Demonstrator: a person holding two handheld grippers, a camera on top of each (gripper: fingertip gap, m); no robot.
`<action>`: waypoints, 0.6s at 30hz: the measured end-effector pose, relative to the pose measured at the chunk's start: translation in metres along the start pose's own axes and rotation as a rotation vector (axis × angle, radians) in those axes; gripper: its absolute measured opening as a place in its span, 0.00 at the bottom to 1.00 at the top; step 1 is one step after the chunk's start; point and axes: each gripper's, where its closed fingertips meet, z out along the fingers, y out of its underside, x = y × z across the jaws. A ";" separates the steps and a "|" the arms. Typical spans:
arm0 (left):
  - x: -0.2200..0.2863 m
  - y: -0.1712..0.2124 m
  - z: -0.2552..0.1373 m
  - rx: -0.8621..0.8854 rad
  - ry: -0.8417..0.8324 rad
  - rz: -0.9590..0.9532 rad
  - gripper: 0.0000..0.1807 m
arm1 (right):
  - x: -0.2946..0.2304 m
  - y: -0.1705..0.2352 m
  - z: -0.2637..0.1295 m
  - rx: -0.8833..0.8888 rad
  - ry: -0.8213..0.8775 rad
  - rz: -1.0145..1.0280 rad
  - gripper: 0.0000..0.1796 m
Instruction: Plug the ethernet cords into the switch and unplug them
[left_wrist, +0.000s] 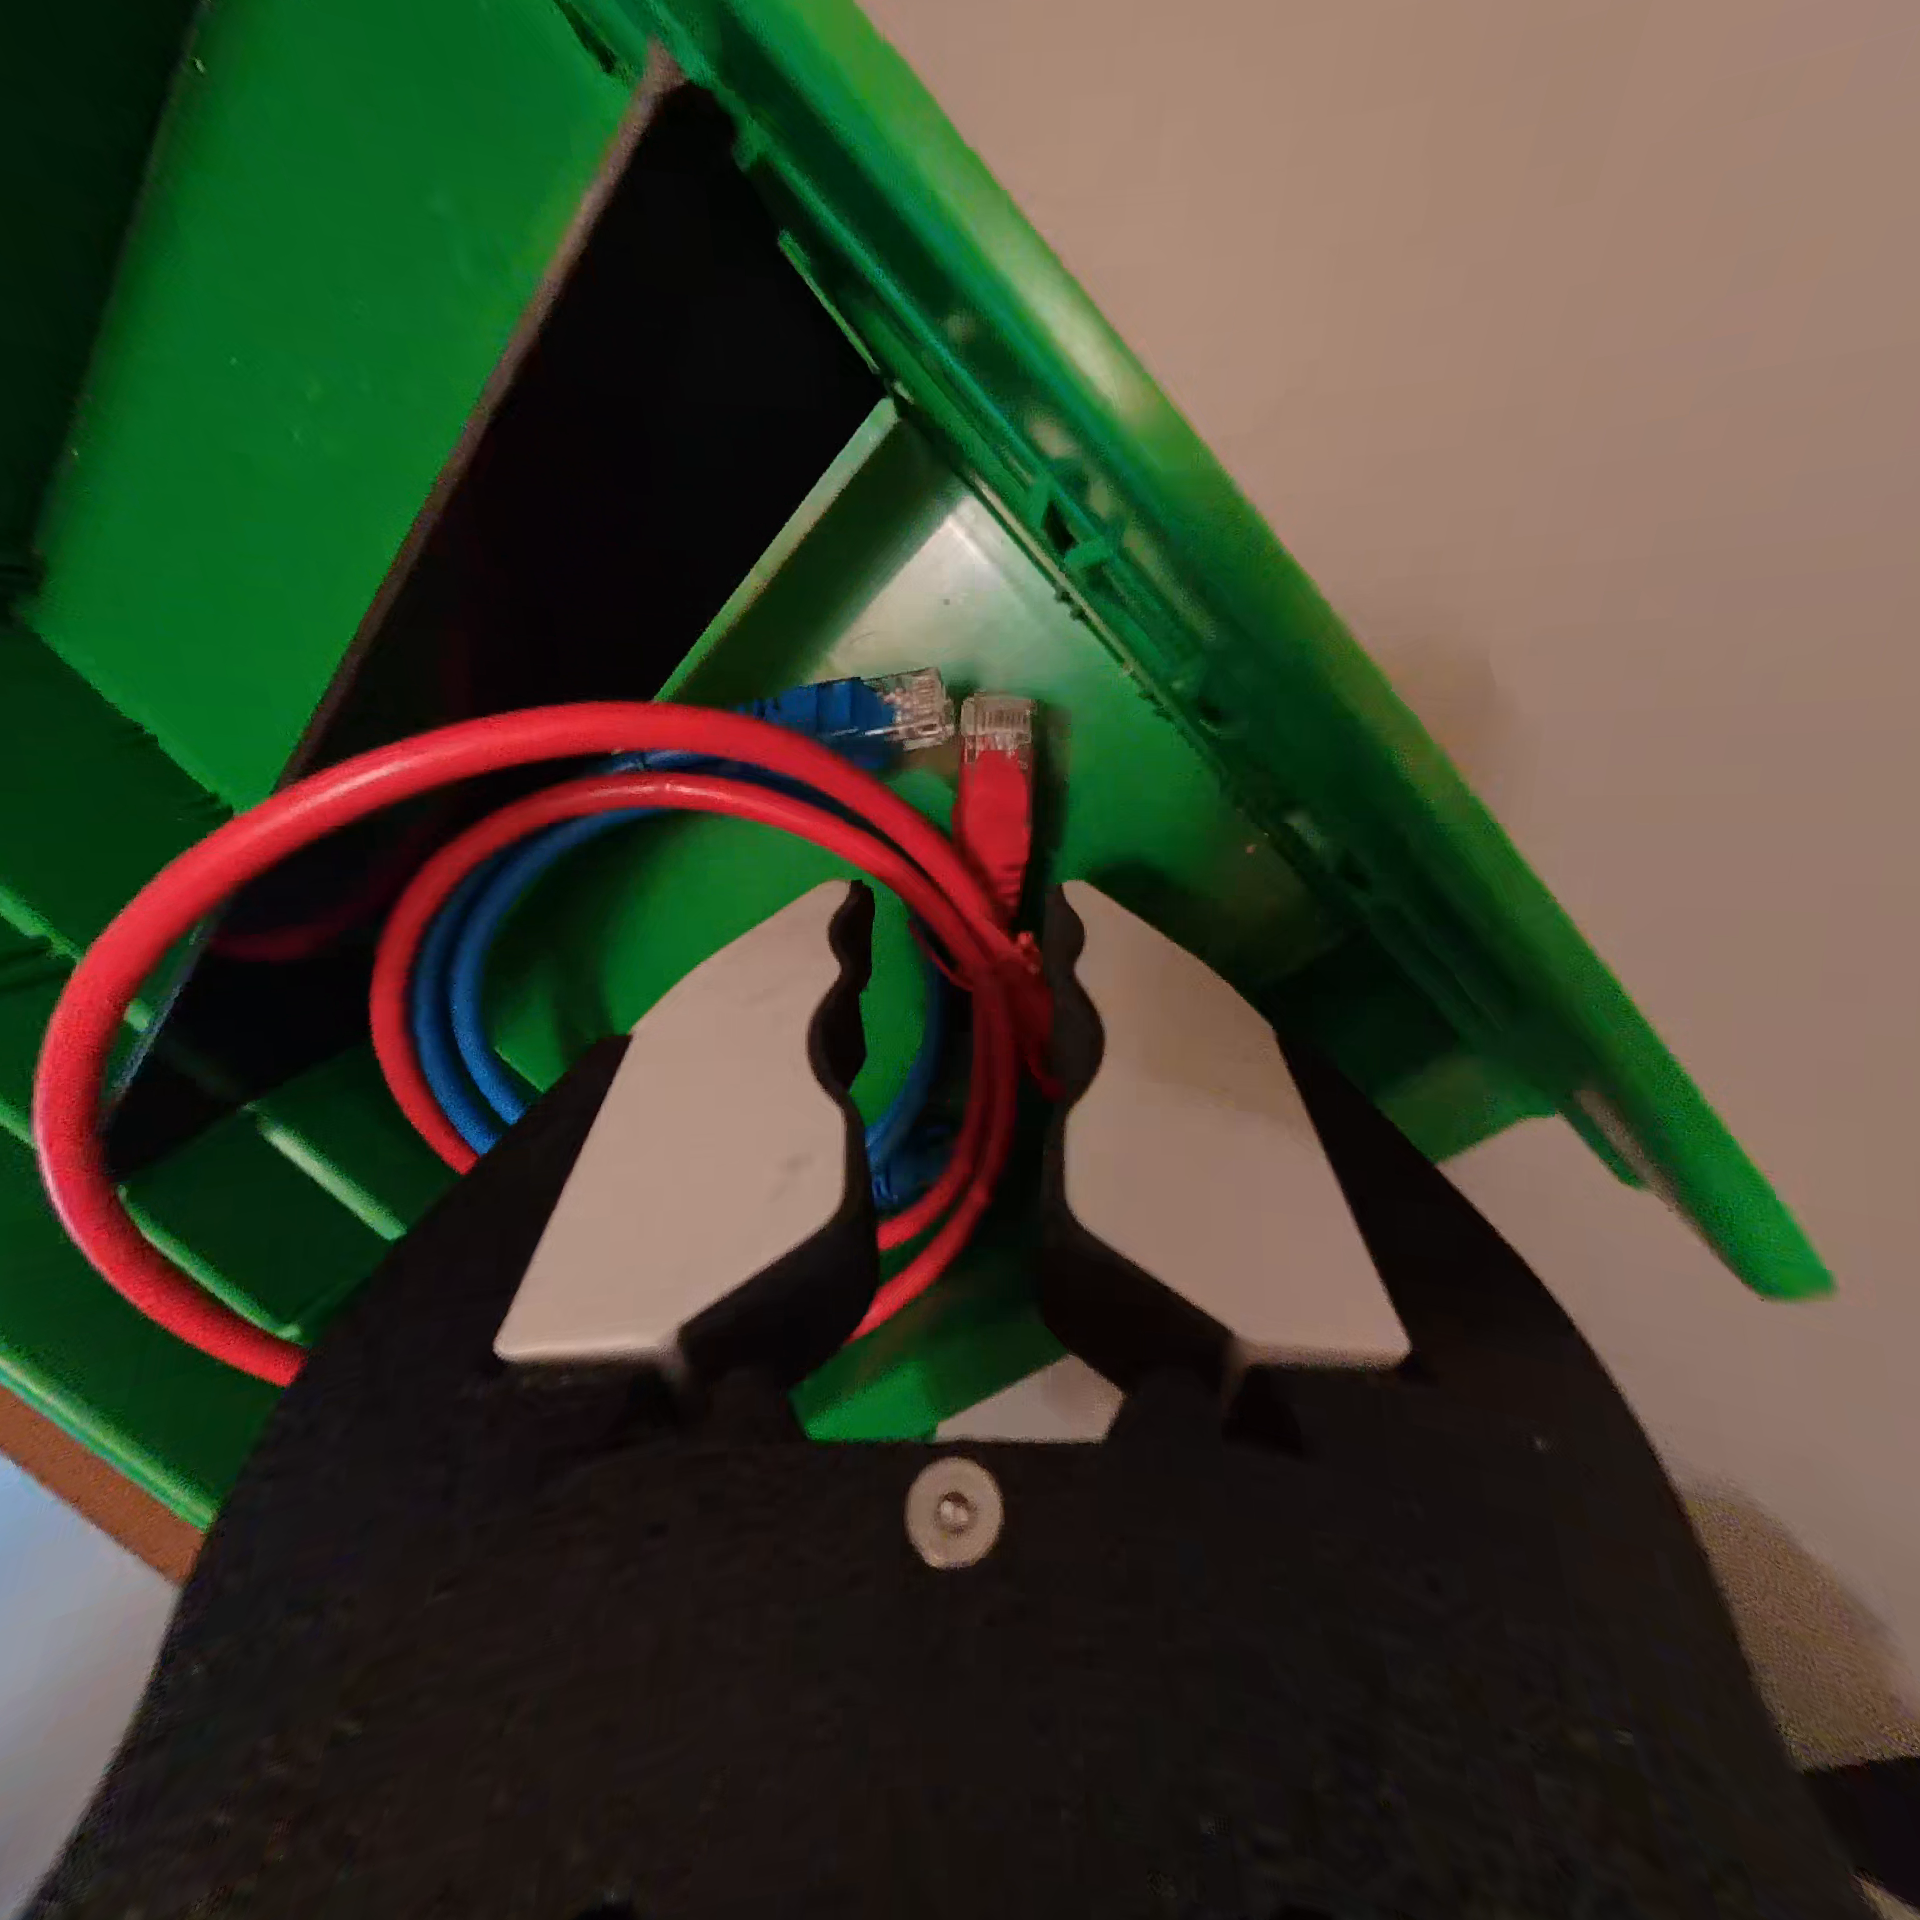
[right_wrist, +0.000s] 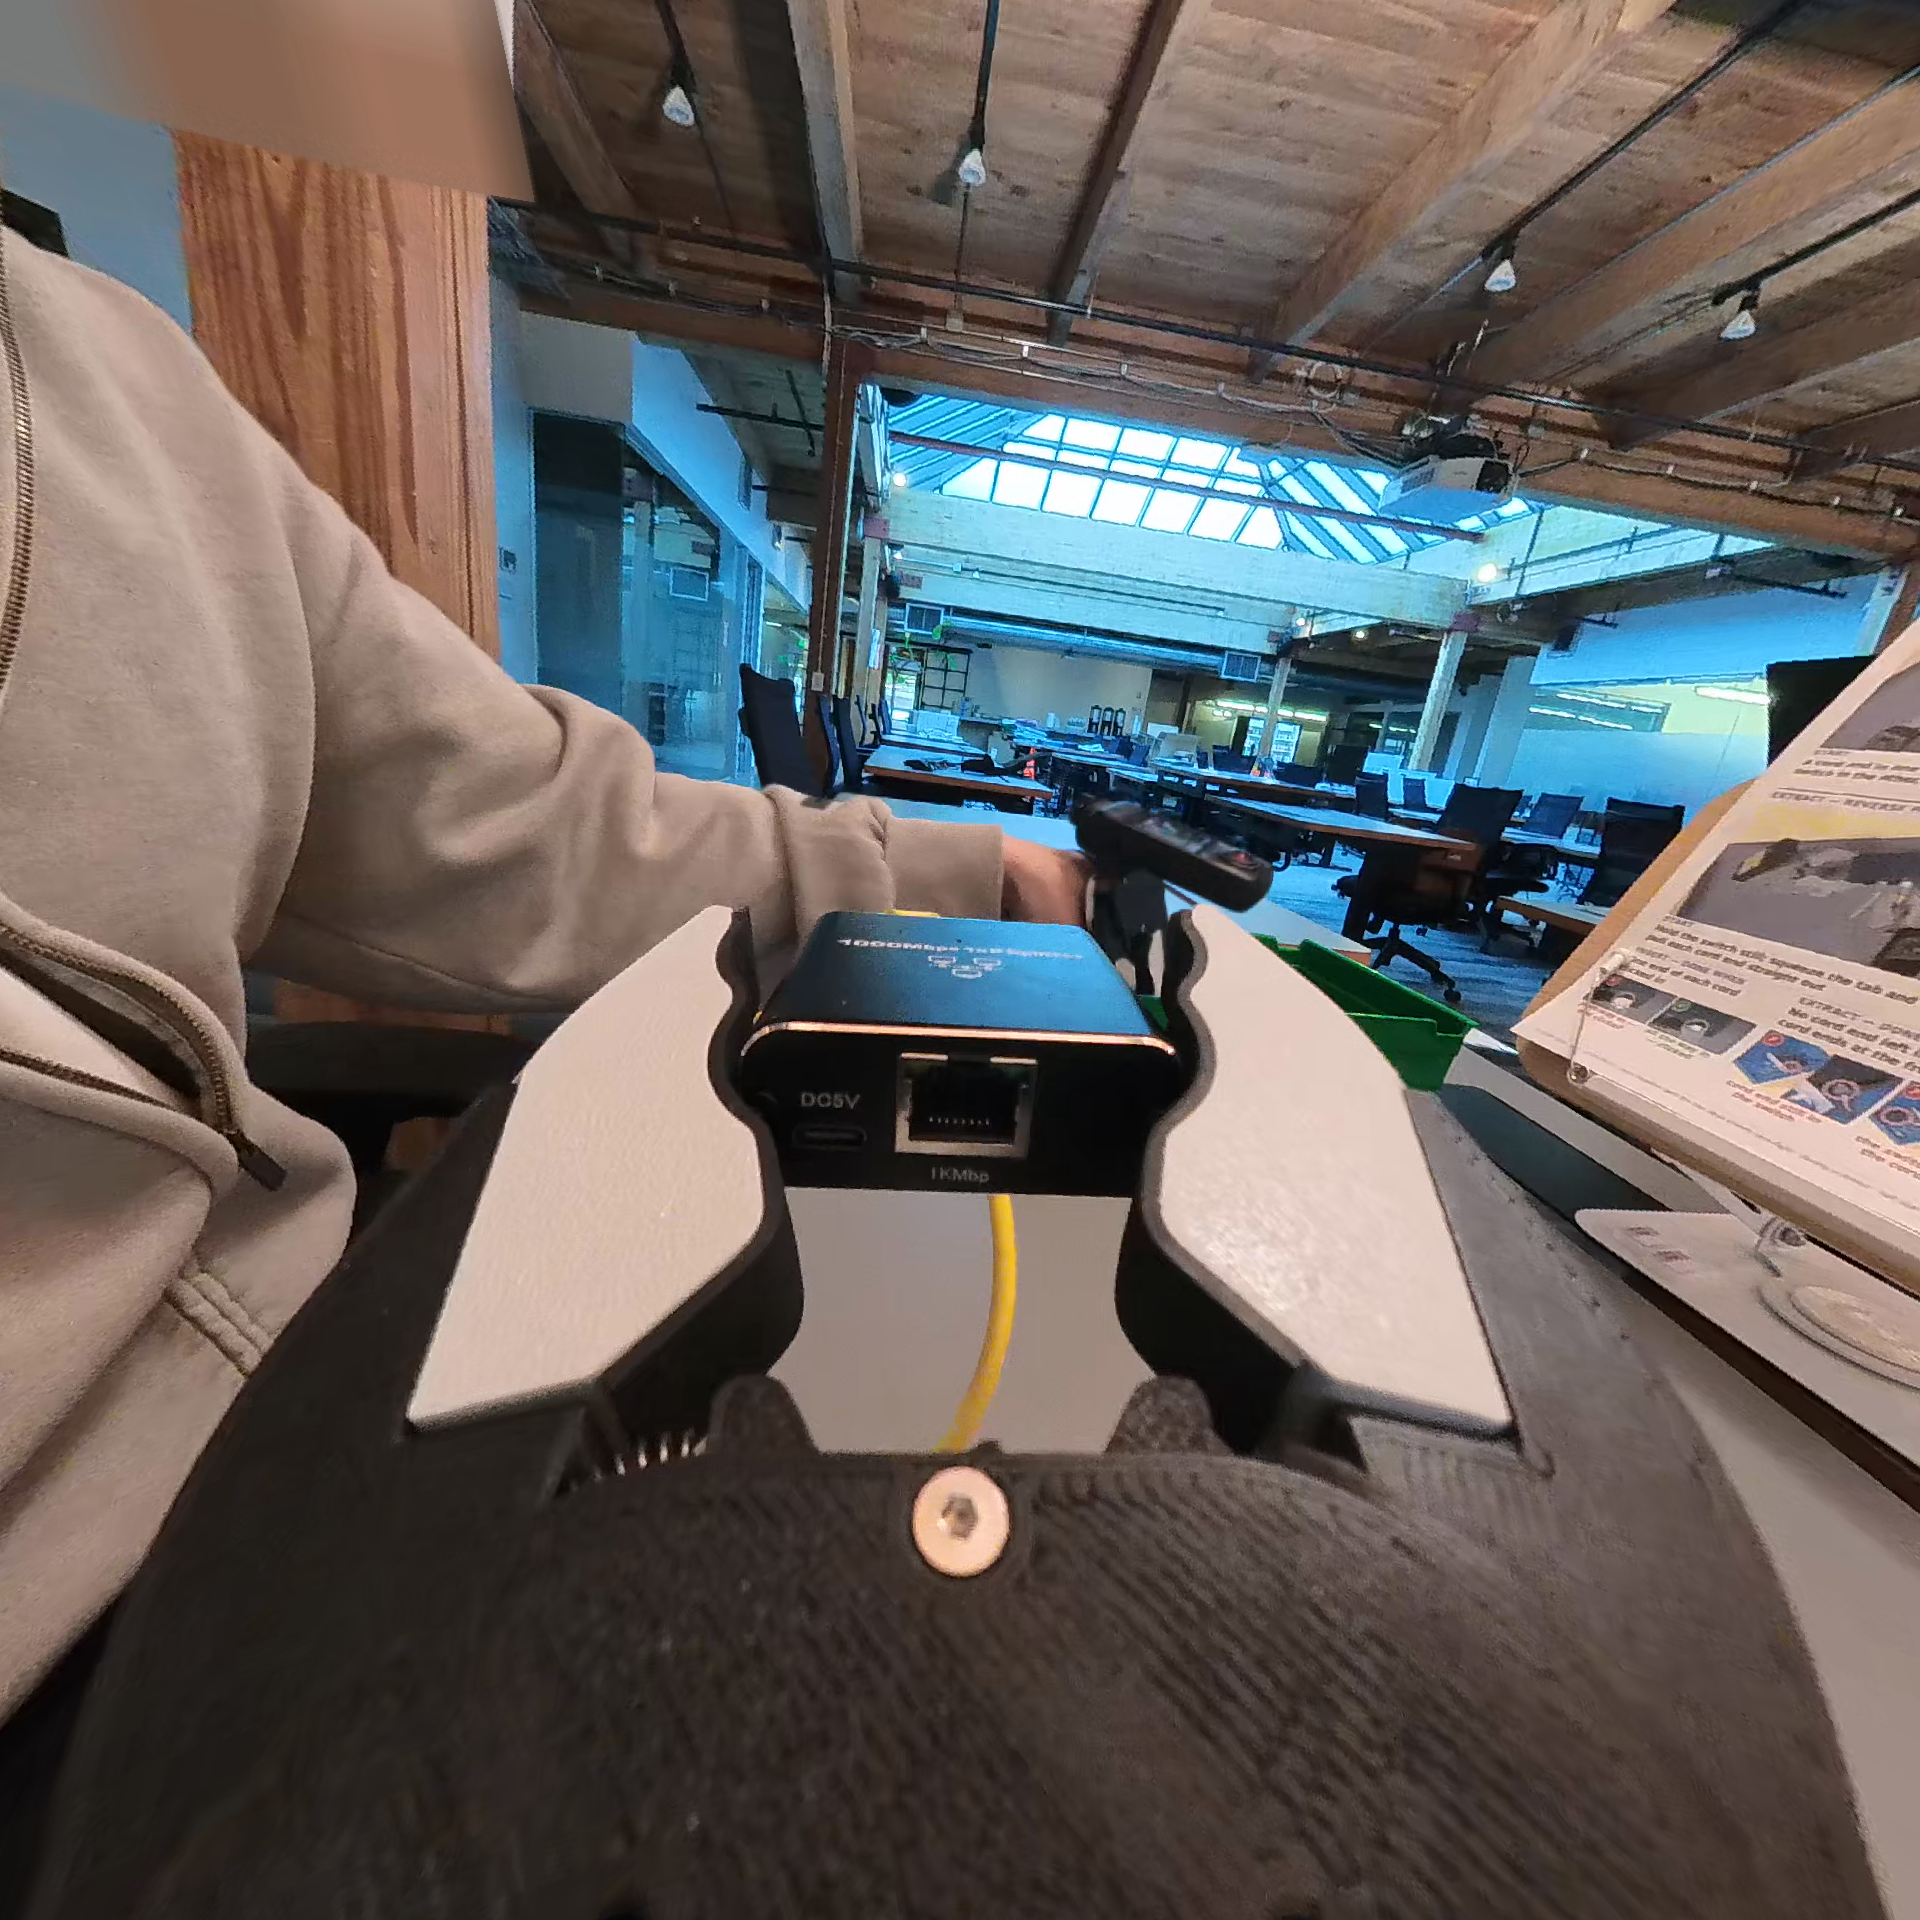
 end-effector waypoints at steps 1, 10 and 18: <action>0.000 0.000 0.003 -0.014 -0.013 0.016 0.17 | 0.000 0.001 -0.001 -0.004 -0.001 0.002 0.42; -0.008 0.003 0.022 -0.038 -0.128 0.063 0.17 | 0.000 0.000 -0.007 -0.002 0.012 0.004 0.42; -0.022 -0.010 -0.053 0.304 -0.167 -0.109 0.12 | -0.005 -0.006 -0.007 -0.002 0.002 -0.020 0.42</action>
